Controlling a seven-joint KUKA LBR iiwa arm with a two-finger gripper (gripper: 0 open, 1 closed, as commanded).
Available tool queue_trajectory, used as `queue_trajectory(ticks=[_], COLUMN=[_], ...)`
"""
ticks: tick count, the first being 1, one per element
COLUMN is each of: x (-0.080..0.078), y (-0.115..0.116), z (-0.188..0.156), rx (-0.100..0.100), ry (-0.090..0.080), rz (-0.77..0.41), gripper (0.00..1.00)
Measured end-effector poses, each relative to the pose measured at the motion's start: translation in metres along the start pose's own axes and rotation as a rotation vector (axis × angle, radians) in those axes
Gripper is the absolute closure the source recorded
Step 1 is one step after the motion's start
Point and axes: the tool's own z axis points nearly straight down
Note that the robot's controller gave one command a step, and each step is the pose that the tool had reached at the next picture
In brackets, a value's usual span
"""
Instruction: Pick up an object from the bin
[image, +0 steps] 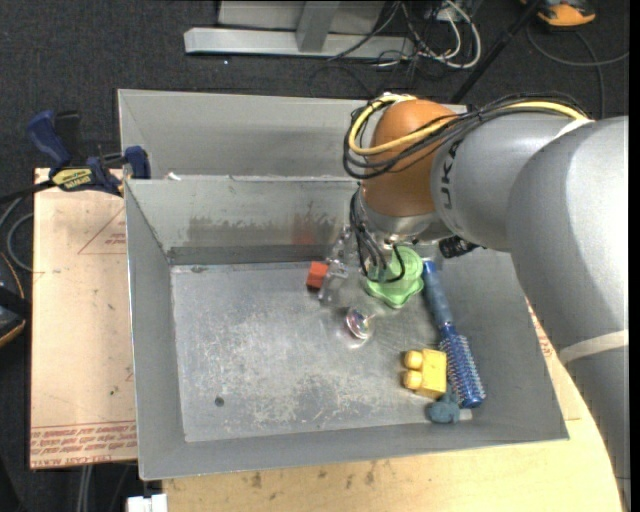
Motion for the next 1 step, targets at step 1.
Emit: queue_trajectory(ticks=[1], x=[0.0073], y=[0.0095], z=[-0.0973], rx=[0.006], ry=[0.006], rz=[-0.046], gripper=[1.00])
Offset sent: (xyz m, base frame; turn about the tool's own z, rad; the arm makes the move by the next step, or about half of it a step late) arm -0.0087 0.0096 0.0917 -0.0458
